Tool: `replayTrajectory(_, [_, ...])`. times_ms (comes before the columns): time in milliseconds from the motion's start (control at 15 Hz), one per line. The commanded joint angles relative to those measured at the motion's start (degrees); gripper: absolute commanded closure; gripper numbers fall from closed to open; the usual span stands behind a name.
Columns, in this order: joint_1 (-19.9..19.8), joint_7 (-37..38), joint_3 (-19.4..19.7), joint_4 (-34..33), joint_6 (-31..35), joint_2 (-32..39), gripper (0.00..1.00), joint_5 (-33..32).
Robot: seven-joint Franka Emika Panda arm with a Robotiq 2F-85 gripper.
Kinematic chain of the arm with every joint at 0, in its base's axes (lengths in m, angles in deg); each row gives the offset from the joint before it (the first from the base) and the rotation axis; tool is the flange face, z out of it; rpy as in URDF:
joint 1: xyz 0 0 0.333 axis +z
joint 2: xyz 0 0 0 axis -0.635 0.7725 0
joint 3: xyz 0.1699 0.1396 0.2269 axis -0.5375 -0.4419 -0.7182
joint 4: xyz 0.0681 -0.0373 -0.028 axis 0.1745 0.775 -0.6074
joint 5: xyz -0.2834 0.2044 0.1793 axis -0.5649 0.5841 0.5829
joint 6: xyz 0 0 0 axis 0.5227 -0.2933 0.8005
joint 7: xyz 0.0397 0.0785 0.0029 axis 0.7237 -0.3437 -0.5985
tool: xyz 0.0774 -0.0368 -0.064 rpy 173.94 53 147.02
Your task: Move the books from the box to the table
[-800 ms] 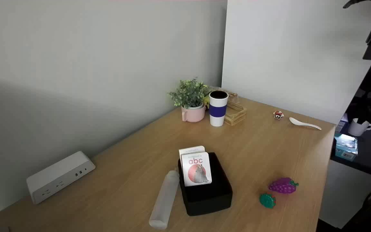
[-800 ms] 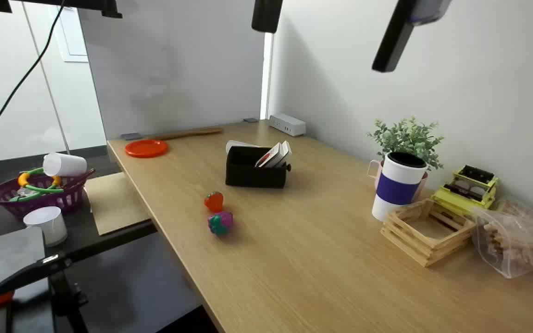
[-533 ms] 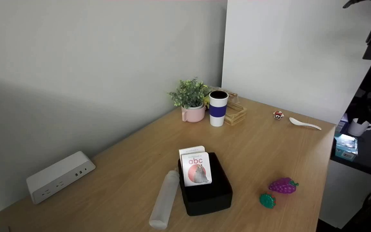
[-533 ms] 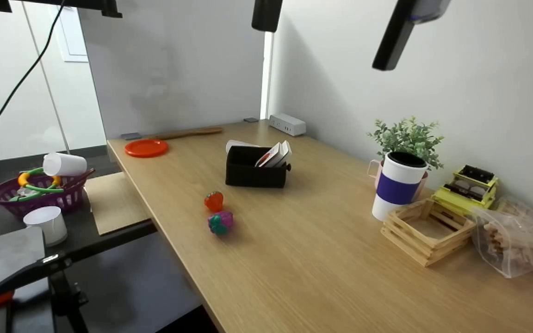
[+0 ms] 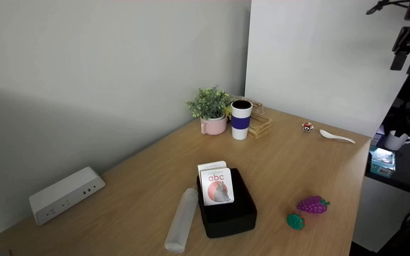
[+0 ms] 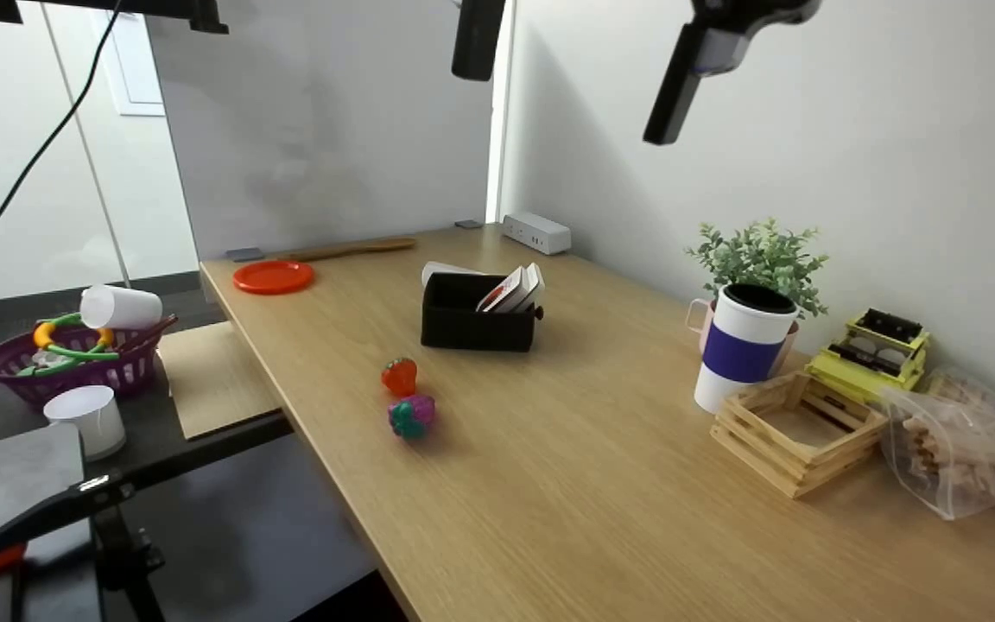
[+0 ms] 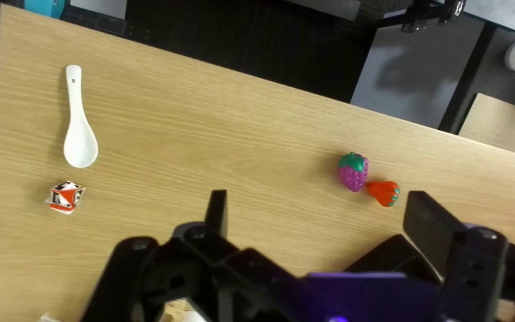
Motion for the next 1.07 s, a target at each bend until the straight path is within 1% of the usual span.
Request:
replayTrajectory(0, [1.51,-3.56,-3.10,-3.85,1.07,7.04,0.00,5.03])
replayTrajectory(200, [2.53,-3.66,-6.80,-6.33,2.55,12.13,0.00,6.94])
replayTrajectory(400, [2.90,-2.89,-10.78,-9.37,3.38,17.67,0.00,6.33])
replayTrajectory(533, [2.53,-3.25,-12.78,-11.47,2.26,20.94,0.00,4.91])
replayTrajectory(600, [1.67,-2.02,-12.98,-8.12,3.24,16.99,0.00,5.53])
replayTrajectory(733, [1.61,-1.65,-13.85,-8.70,3.29,18.56,0.00,5.46])
replayTrajectory(1000, [1.20,-1.66,-13.67,-8.71,3.23,17.74,0.00,5.48])
